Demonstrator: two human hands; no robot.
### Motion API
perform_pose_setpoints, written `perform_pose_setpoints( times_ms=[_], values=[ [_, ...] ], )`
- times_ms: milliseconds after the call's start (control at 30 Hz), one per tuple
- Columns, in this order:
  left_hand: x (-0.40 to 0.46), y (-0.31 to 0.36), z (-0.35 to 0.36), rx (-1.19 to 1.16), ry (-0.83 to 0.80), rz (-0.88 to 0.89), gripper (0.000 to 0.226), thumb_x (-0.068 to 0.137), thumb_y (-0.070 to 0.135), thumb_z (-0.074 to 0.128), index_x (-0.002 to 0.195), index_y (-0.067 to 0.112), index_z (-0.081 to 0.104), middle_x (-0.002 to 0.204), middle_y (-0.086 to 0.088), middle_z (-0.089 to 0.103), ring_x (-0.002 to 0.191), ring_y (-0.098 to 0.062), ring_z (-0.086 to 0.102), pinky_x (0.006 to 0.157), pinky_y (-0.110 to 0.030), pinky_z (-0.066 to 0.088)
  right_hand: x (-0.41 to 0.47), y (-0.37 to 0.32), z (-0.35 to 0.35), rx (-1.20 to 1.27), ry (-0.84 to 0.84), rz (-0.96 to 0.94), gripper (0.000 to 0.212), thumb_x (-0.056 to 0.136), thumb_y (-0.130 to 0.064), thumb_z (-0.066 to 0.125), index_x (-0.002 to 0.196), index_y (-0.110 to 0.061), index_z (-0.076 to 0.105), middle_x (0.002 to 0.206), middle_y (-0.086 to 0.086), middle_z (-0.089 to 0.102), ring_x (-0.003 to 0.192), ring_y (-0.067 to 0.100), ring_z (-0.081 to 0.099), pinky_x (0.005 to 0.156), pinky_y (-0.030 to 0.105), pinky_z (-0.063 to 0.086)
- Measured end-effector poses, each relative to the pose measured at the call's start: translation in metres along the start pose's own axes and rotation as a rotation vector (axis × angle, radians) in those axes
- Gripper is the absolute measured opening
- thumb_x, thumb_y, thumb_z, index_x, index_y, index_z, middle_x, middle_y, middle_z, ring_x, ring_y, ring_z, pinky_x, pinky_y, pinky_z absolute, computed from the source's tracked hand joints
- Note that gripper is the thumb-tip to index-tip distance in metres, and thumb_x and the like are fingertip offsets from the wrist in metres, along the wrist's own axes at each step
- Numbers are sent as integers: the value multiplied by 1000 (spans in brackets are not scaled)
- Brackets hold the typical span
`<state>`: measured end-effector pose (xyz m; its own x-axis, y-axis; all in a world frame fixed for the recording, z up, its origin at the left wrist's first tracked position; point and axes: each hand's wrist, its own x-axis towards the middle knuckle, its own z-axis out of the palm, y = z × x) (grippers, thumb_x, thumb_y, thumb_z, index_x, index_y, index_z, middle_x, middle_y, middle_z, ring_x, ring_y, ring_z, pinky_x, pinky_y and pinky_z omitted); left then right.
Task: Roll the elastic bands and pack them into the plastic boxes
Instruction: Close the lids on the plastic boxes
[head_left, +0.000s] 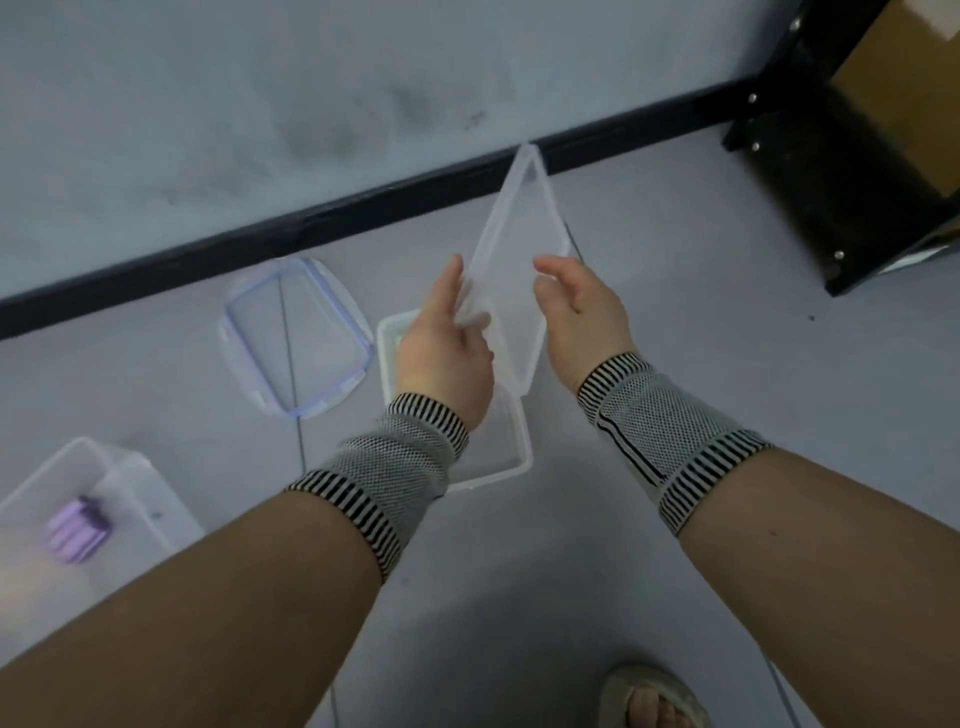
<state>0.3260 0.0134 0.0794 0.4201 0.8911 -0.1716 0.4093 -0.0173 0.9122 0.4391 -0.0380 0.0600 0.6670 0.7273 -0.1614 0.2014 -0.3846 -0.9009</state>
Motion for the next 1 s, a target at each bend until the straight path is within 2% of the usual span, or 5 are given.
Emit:
perform_pose_setpoints(
  times_ms=[100,233,500,700,1000],
  values=[
    [-9,7,-39,-327,92,-85,60,93,-4,44,140,31,36,135,6,49,101,-10,65,71,-23,56,-8,1,20,-161,12,117,58,95,-42,48,144,-15,33,152,6,29,136,19,35,113,33,28],
    [-16,-6,-76,-420,93,-87,58,91,-4,48,137,30,37,128,5,53,97,-9,67,70,-24,55,-25,-3,52,-105,-76,138,76,88,-51,55,148,-16,25,150,6,35,134,22,39,113,36,31],
    [-26,-73,-104,629,-58,60,84,87,41,59,150,17,8,152,1,30,137,-15,31,110,-30,27,-31,0,71,-402,-134,11,88,85,-54,59,150,-15,16,158,5,13,142,22,25,116,35,23],
    [-46,-112,-87,733,-228,12,88,88,43,56,150,14,1,158,2,10,146,-15,1,116,-36,14,-44,33,64,-623,-214,-14,95,81,-57,62,151,-17,12,160,1,7,144,23,13,115,33,14],
    [-60,-142,-89,727,-345,-91,76,92,36,52,150,16,7,156,-2,19,142,-17,20,114,-31,22,-55,57,70,-673,-344,-11,97,81,-53,65,152,-20,8,160,-4,0,145,22,13,116,32,14]
  ],
)
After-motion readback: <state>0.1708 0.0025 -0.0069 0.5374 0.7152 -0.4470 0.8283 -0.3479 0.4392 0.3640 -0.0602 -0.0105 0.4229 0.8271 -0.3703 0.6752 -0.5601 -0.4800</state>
